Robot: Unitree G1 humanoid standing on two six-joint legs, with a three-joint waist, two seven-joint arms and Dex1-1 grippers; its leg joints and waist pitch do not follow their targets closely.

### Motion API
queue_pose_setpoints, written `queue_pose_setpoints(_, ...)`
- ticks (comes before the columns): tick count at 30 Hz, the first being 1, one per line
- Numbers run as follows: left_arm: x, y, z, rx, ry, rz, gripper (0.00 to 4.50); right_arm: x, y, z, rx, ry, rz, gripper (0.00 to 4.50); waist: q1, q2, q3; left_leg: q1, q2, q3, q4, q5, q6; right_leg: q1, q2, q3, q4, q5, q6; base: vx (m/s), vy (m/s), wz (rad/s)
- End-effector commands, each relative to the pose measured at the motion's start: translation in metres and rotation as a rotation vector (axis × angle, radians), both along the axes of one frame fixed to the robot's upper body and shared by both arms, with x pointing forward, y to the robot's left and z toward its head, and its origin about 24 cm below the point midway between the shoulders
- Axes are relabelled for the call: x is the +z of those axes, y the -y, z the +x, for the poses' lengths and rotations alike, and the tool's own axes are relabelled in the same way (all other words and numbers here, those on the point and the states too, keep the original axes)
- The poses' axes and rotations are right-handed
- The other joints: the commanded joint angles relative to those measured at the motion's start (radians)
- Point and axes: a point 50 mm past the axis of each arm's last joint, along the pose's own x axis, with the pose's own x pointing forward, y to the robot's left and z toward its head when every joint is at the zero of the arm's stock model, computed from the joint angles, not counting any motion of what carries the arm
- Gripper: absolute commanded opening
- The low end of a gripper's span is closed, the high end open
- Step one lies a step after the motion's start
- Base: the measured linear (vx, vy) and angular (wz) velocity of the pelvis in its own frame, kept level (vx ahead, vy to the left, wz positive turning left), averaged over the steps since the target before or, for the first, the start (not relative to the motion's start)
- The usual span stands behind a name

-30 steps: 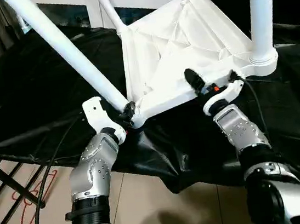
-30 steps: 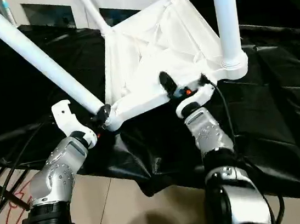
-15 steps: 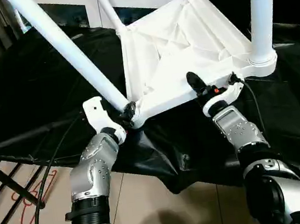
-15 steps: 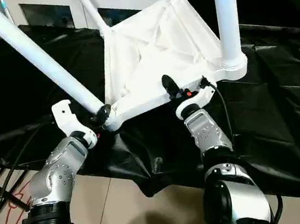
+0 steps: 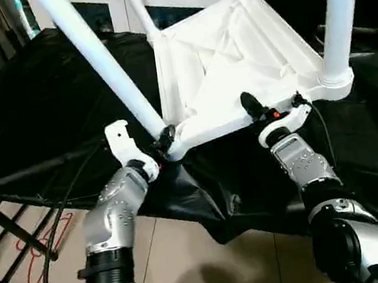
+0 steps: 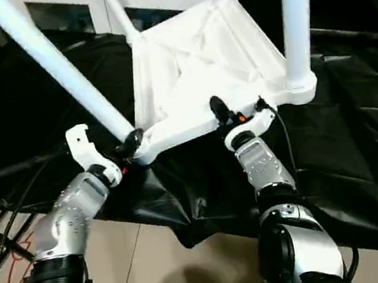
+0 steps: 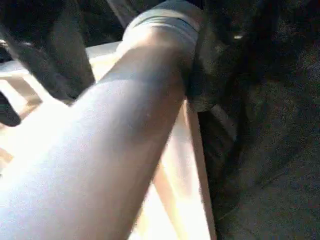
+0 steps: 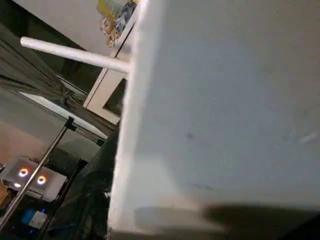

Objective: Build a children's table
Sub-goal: Flip table

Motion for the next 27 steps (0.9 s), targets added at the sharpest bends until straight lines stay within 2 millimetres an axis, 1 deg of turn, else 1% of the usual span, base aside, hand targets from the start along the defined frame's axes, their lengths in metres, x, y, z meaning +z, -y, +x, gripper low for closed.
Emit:
queue_pose_setpoints(1,-0.002,0.000,-0.007,-0.064,-0.007,0.029,3.62,0.031,0.021,0.010,-0.092,0.104,-0.100,2.06,0.002,0.004,-0.082,0.039,0.051,-0.016,-0.046,0.046,0.098,0.044,-0.068,0.021,-0.043,0.326,-0.274,0.000,0.000,0.00)
queue_pose_setpoints(2,-0.002,-0.002,-0.009,-0.080,-0.005,0.050,3.73,0.032,0.023,0.010,-0.102,0.106,-0.115,2.06,0.003,0.005,-0.082,0.040,0.052,-0.016,-0.047,0.043,0.096,0.044,-0.068,0.020,-0.044,0.317,-0.271,0.000,0.000,0.00)
queue_pose_setpoints(3,-0.002,-0.003,-0.012,-0.101,-0.002,0.079,3.75,0.033,0.026,0.010,-0.117,0.110,-0.132,2.06,0.003,0.007,-0.082,0.043,0.052,-0.015,-0.046,0.035,0.090,0.040,-0.066,0.021,-0.045,0.302,-0.268,0.000,0.000,0.00)
queue_pose_setpoints(4,-0.004,-0.007,-0.018,-0.148,0.001,0.143,3.78,0.037,0.033,0.009,-0.141,0.120,-0.151,2.06,0.004,0.008,-0.081,0.042,0.054,-0.016,-0.048,0.034,0.084,0.040,-0.066,0.020,-0.044,0.288,-0.261,0.000,0.000,0.00)
queue_pose_setpoints(5,-0.004,-0.007,-0.018,-0.148,0.001,0.143,3.89,0.037,0.033,0.009,-0.141,0.120,-0.151,2.06,0.004,0.009,-0.081,0.043,0.054,-0.016,-0.049,0.034,0.081,0.039,-0.064,0.019,-0.044,0.281,-0.257,0.000,0.000,0.00)
queue_pose_setpoints(6,-0.004,-0.008,-0.019,-0.156,0.004,0.159,4.06,0.038,0.034,0.009,-0.146,0.122,-0.155,2.06,0.006,0.011,-0.081,0.047,0.053,-0.013,-0.048,0.030,0.073,0.037,-0.062,0.020,-0.045,0.277,-0.253,0.000,0.000,0.00)
queue_pose_setpoints(7,-0.005,-0.011,-0.025,-0.180,0.009,0.210,4.18,0.041,0.040,0.008,-0.170,0.130,-0.173,2.06,0.009,0.013,-0.080,0.050,0.055,-0.011,-0.049,0.017,0.063,0.033,-0.061,0.021,-0.048,0.264,-0.246,0.000,0.000,0.00)
queue_pose_setpoints(8,-0.005,-0.013,-0.028,-0.195,0.014,0.238,4.22,0.043,0.044,0.007,-0.187,0.132,-0.193,2.06,0.013,0.017,-0.080,0.050,0.055,-0.013,-0.050,0.014,0.054,0.033,-0.061,0.020,-0.047,0.257,-0.239,0.000,0.000,0.00)
queue_pose_setpoints(9,-0.005,-0.013,-0.028,-0.195,0.014,0.238,4.26,0.043,0.044,0.007,-0.187,0.132,-0.193,2.06,0.015,0.015,-0.080,0.047,0.056,-0.014,-0.051,0.014,0.042,0.035,-0.060,0.019,-0.045,0.253,-0.227,0.000,0.000,0.00)
queue_pose_setpoints(10,-0.002,-0.017,-0.034,-0.225,0.034,0.296,4.37,0.048,0.054,0.004,-0.217,0.130,-0.261,2.06,0.019,0.015,-0.079,0.051,0.056,-0.012,-0.052,0.005,0.032,0.031,-0.059,0.019,-0.047,0.245,-0.214,0.000,0.000,0.00)
queue_pose_setpoints(12,-0.001,-0.018,-0.036,-0.235,0.040,0.310,4.49,0.048,0.056,0.003,-0.222,0.131,-0.277,2.05,0.022,0.015,-0.079,0.051,0.053,-0.010,-0.052,-0.003,0.020,0.029,-0.056,0.021,-0.048,0.245,-0.200,0.000,0.000,0.00)
queue_pose_setpoints(13,0.003,-0.018,-0.036,-0.246,0.072,0.345,4.49,0.050,0.060,0.001,-0.231,0.130,-0.308,2.05,0.023,0.014,-0.078,0.051,0.052,-0.009,-0.053,-0.011,0.010,0.028,-0.055,0.021,-0.050,0.233,-0.190,0.000,0.000,0.00)
queue_pose_setpoints(15,0.011,-0.017,-0.035,-0.253,0.135,0.390,4.50,0.052,0.065,-0.002,-0.239,0.120,-0.363,2.05,0.025,0.016,-0.078,0.052,0.052,-0.010,-0.056,-0.030,-0.004,0.028,-0.055,0.022,-0.051,0.211,-0.170,0.000,0.000,0.00)
queue_pose_setpoints(16,0.017,-0.015,-0.034,-0.255,0.180,0.418,4.50,0.053,0.068,-0.004,-0.238,0.109,-0.405,2.05,0.025,0.015,-0.077,0.050,0.051,-0.010,-0.058,-0.038,-0.015,0.029,-0.056,0.021,-0.054,0.197,-0.159,0.000,0.000,0.00)
queue_pose_setpoints(17,0.017,-0.015,-0.034,-0.255,0.180,0.418,4.50,0.053,0.068,-0.004,-0.238,0.109,-0.405,2.05,0.024,0.014,-0.076,0.049,0.051,-0.012,-0.060,-0.045,-0.020,0.030,-0.056,0.021,-0.056,0.185,-0.155,0.000,0.000,0.00)
queue_pose_setpoints(18,0.031,-0.012,-0.029,-0.250,0.287,0.466,4.50,0.055,0.071,-0.007,-0.231,0.091,-0.485,2.05,0.023,0.014,-0.075,0.049,0.050,-0.011,-0.062,-0.064,-0.031,0.029,-0.057,0.021,-0.059,0.156,-0.145,0.000,0.000,0.00)
queue_pose_setpoints(19,0.031,-0.012,-0.029,-0.250,0.287,0.466,4.50,0.055,0.071,-0.007,-0.231,0.091,-0.485,2.05,0.023,0.013,-0.075,0.050,0.050,-0.011,-0.063,-0.076,-0.037,0.029,-0.058,0.023,-0.061,0.140,-0.130,0.000,0.000,0.00)
queue_pose_setpoints(20,0.047,-0.010,-0.026,-0.245,0.385,0.500,4.50,0.056,0.074,-0.010,-0.233,0.065,-0.535,2.05,0.020,0.012,-0.073,0.047,0.048,-0.013,-0.066,-0.087,-0.045,0.030,-0.059,0.022,-0.065,0.116,-0.123,0.000,0.000,0.00)
queue_pose_setpoints(21,0.055,-0.008,-0.024,-0.244,0.433,0.508,4.50,0.057,0.075,-0.011,-0.238,0.050,-0.557,2.05,0.020,0.015,-0.073,0.048,0.048,-0.013,-0.067,-0.090,-0.050,0.030,-0.059,0.022,-0.066,0.108,-0.117,0.000,0.000,0.00)
queue_pose_setpoints(22,0.055,-0.008,-0.024,-0.244,0.433,0.508,4.50,0.057,0.075,-0.011,-0.238,0.050,-0.557,2.05,0.016,0.013,-0.074,0.048,0.048,-0.014,-0.067,-0.104,-0.062,0.028,-0.060,0.021,-0.064,0.095,-0.114,0.000,0.000,0.00)
queue_pose_setpoints(23,0.061,-0.007,-0.023,-0.245,0.460,0.513,4.50,0.058,0.076,-0.012,-0.243,0.040,-0.571,2.05,0.014,0.012,-0.073,0.045,0.047,-0.013,-0.069,-0.113,-0.064,0.029,-0.060,0.021,-0.066,0.083,-0.114,0.000,0.000,0.00)
queue_pose_setpoints(24,0.061,-0.007,-0.023,-0.245,0.460,0.513,4.50,0.058,0.076,-0.012,-0.243,0.040,-0.571,2.05,0.011,0.010,-0.072,0.044,0.046,-0.013,-0.070,-0.124,-0.071,0.029,-0.062,0.021,-0.069,0.054,-0.110,0.000,0.000,0.00)
queue_pose_setpoints(25,0.073,-0.004,-0.022,-0.263,0.528,0.532,4.50,0.060,0.079,-0.014,-0.252,0.020,-0.621,2.05,0.007,0.013,-0.069,0.044,0.045,-0.012,-0.071,-0.145,-0.076,0.025,-0.063,0.023,-0.073,0.018,-0.109,0.000,0.000,0.00)
queue_pose_setpoints(26,0.084,-0.001,-0.021,-0.281,0.588,0.547,4.50,0.063,0.082,-0.015,-0.261,0.003,-0.675,2.05,0.009,0.012,-0.070,0.048,0.044,-0.012,-0.070,-0.154,-0.076,0.024,-0.062,0.025,-0.077,-0.007,-0.100,0.000,0.000,0.00)
queue_pose_setpoints(27,0.089,0.000,-0.021,-0.289,0.616,0.555,4.50,0.064,0.084,-0.016,-0.266,-0.006,-0.701,2.05,0.008,0.011,-0.071,0.049,0.044,-0.012,-0.070,-0.154,-0.077,0.023,-0.062,0.025,-0.076,-0.008,-0.100,0.000,0.000,0.00)
